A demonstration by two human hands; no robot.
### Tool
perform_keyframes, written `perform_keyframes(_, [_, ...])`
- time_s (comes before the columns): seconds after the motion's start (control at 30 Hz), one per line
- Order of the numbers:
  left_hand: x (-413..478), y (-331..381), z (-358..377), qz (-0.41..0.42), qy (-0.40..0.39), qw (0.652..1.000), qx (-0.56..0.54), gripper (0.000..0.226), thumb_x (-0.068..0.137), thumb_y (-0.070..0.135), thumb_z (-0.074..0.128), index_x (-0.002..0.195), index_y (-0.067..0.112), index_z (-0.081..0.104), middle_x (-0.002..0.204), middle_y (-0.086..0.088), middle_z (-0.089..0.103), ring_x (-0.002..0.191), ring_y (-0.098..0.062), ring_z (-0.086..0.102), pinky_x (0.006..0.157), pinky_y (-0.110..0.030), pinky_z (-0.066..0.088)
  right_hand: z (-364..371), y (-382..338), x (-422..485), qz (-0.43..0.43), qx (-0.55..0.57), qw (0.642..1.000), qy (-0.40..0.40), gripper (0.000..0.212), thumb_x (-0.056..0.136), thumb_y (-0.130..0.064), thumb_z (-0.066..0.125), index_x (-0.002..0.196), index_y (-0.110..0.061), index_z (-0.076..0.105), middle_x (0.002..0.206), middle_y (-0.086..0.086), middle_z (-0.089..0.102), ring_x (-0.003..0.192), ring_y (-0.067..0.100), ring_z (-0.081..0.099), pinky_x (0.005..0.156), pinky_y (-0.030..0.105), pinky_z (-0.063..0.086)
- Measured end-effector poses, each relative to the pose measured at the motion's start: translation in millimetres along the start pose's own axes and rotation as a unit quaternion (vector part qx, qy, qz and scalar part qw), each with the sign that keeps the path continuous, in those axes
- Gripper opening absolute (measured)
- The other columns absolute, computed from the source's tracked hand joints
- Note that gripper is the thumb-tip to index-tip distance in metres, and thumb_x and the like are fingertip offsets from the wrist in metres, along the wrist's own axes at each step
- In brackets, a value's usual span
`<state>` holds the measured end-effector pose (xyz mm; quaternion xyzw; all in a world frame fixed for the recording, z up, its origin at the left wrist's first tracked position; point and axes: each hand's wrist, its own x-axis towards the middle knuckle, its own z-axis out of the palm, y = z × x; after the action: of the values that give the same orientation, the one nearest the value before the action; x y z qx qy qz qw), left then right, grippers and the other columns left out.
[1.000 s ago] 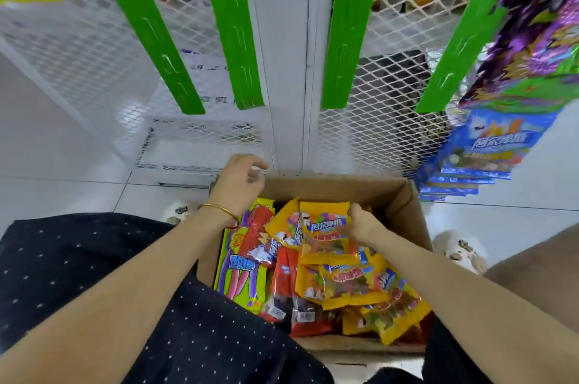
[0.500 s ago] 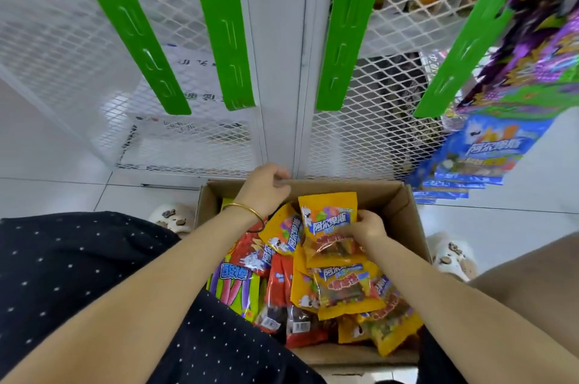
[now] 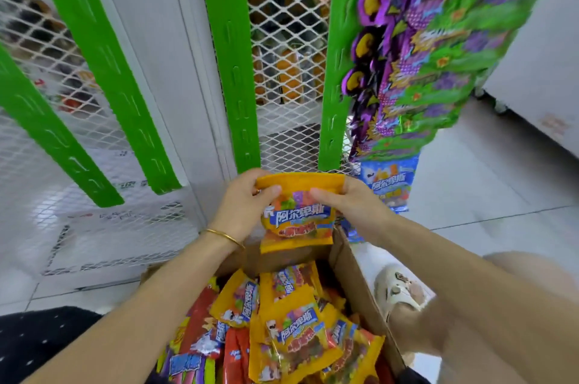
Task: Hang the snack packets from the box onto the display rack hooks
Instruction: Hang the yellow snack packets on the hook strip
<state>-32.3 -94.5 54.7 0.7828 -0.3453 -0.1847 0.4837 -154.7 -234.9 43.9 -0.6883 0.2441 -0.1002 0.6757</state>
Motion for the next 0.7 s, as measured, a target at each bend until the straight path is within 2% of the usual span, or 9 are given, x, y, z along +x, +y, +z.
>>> perform_keyframes(0.03, [6,11,1,0.017,-0.002,1.0,0.011,0.006,0.089,0.013,0.058,0.086,0.016,0.055,0.082,-0.006,0.06,0.076,-0.016,0.057,0.066,-0.019,0.045,-5,-4,1,-0.013,-0.002,1.0,0.024,0.014,0.089,-0.013,0.06,0.1,-0.008,0.066,0.103,0.011,0.07,0.097,0.03,0.066,0.089,0.047,0.052])
perform_keyframes(0.1, [21,29,6,0.046,0.003,0.999,0.028,0.007,0.089,0.012,0.058,0.096,0.016,0.059,0.085,0.002,0.058,0.081,-0.012,0.056,0.063,-0.007,0.041,-15,-10,1,-0.029,-0.024,0.997,0.07,0.013,0.089,-0.016,0.061,0.091,-0.005,0.068,0.095,0.008,0.072,0.095,0.035,0.065,0.087,0.053,0.051])
perform_keyframes(0.17, [38,41,15,0.06,0.017,0.998,0.014,0.022,0.089,0.014,0.058,0.111,0.009,0.06,0.098,0.002,0.059,0.093,-0.011,0.056,0.068,0.001,0.038,-24,-12,1,-0.035,-0.032,0.993,0.104,0.015,0.09,-0.016,0.06,0.083,-0.004,0.066,0.082,0.002,0.071,0.083,0.023,0.067,0.078,0.04,0.055])
perform_keyframes(0.23, [53,53,26,0.059,0.033,0.998,-0.001,0.03,0.09,0.013,0.057,0.118,0.002,0.055,0.107,-0.005,0.058,0.096,-0.01,0.053,0.066,0.001,0.038,-31,-13,3,-0.042,-0.023,0.99,0.134,0.02,0.09,-0.015,0.06,0.07,-0.011,0.061,0.065,-0.007,0.066,0.064,0.007,0.062,0.063,0.025,0.05])
perform_keyframes(0.3, [65,62,38,0.055,0.043,0.998,-0.001,0.03,0.091,0.014,0.056,0.117,0.0,0.055,0.104,-0.006,0.059,0.093,-0.01,0.052,0.063,-0.006,0.037,-36,-12,9,-0.045,-0.011,0.985,0.167,0.025,0.09,-0.015,0.061,0.064,-0.015,0.057,0.057,-0.01,0.062,0.058,0.005,0.058,0.061,0.025,0.047])
perform_keyframes(0.43, [82,70,55,0.045,0.073,0.996,0.033,0.017,0.088,0.022,0.061,0.094,0.007,0.058,0.072,0.006,0.054,0.068,-0.01,0.051,0.055,-0.017,0.038,-44,-10,18,-0.047,0.016,0.978,0.202,0.028,0.09,-0.015,0.061,0.063,-0.017,0.056,0.06,-0.005,0.062,0.065,0.017,0.058,0.073,0.036,0.049])
perform_keyframes(0.5, [85,69,60,0.047,0.068,0.996,0.047,0.017,0.087,0.026,0.063,0.085,0.009,0.058,0.068,0.002,0.054,0.062,-0.012,0.051,0.054,-0.024,0.039,-46,-10,21,-0.051,0.025,0.977,0.207,0.026,0.09,-0.016,0.06,0.065,-0.017,0.056,0.065,-0.001,0.062,0.07,0.021,0.059,0.076,0.039,0.051])
perform_keyframes(0.63, [87,70,63,0.067,0.037,0.996,0.054,0.016,0.087,0.022,0.061,0.096,0.01,0.067,0.09,-0.009,0.068,0.076,-0.023,0.059,0.07,-0.035,0.047,-46,-10,28,-0.054,0.018,0.975,0.214,0.019,0.091,-0.019,0.059,0.072,-0.018,0.058,0.075,0.005,0.063,0.073,0.021,0.062,0.057,0.03,0.055])
perform_keyframes(0.7, [87,69,62,0.066,0.027,0.996,0.048,0.017,0.088,0.02,0.061,0.1,0.009,0.067,0.095,-0.013,0.069,0.085,-0.029,0.062,0.078,-0.042,0.05,-46,-11,31,-0.068,-0.011,0.973,0.219,0.021,0.091,-0.019,0.059,0.07,-0.018,0.058,0.074,0.006,0.063,0.072,0.024,0.062,0.058,0.033,0.057])
